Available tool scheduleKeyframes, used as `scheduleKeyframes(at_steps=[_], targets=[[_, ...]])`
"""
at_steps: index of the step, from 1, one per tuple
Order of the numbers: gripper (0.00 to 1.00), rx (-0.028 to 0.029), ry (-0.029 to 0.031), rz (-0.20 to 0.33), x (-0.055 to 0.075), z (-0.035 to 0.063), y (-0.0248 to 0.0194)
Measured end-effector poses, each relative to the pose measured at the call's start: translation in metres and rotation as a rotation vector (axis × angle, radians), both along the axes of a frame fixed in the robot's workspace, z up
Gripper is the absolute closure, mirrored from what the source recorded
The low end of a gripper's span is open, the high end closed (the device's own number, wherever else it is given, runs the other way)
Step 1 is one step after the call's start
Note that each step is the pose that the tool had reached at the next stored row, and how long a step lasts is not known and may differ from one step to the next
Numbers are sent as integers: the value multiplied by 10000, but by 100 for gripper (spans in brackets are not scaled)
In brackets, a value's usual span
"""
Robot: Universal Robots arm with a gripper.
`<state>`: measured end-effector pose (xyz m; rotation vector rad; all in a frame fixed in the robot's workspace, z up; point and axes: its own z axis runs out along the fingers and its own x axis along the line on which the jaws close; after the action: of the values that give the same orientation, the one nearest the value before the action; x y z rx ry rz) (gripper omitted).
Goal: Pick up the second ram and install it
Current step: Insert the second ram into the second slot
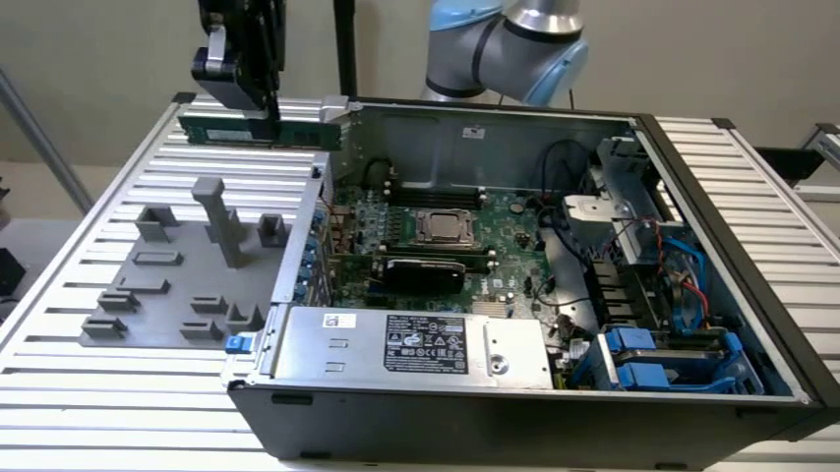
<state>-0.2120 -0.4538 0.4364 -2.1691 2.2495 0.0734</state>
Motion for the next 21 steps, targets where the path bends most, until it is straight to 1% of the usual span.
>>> scheduleKeyframes(at_steps=[8,12,16,21], targets=[[100,51,23,0,365,0,1],[100,65,38,0,546,0,6],[100,80,55,0,727,-6,17],[100,103,75,0,957,-41,44]])
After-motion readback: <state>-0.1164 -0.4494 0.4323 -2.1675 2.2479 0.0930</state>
